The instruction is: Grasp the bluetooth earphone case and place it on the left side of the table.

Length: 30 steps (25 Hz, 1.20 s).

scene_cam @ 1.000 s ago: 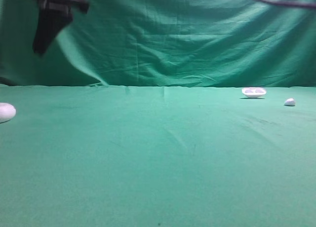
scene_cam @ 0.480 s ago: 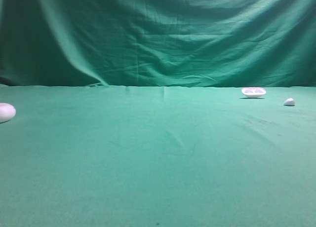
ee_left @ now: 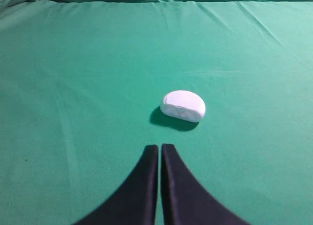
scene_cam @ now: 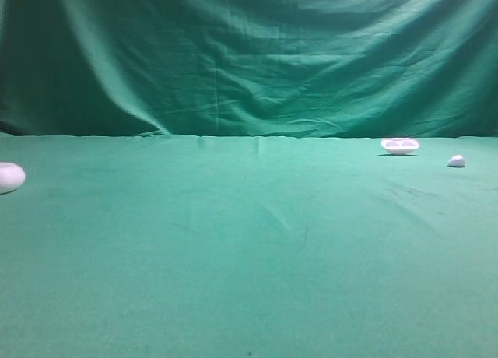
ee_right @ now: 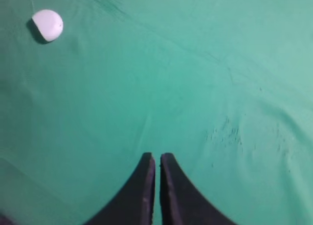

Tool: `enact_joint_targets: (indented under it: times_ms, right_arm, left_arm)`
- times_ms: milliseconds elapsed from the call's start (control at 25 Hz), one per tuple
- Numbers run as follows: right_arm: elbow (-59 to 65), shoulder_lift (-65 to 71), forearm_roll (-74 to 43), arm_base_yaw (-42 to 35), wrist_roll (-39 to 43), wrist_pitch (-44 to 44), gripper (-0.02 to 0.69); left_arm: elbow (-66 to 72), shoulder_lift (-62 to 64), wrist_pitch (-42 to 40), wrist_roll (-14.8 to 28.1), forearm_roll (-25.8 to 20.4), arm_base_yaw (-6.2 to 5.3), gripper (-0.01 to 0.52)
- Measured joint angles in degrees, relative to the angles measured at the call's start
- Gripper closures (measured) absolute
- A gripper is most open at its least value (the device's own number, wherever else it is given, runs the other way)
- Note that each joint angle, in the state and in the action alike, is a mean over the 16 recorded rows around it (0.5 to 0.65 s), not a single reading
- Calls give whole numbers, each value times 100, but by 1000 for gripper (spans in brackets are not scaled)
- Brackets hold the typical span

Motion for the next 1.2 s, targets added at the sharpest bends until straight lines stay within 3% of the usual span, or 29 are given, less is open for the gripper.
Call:
enact_joint_targets:
  times_ms: [400,600,1200]
  right_arm:
    - [1784,-2078,-94,-65,73,-570,665]
    - [2788,-3119,-144,-375,59,-1302,665]
    - [6288,-6022,-221,-2924,21,-3899,665]
  left_arm:
    - [0,0,0,0,0,0,514]
    - [0,0,0,0,0,0,514]
    - [0,0,0,0,0,0,514]
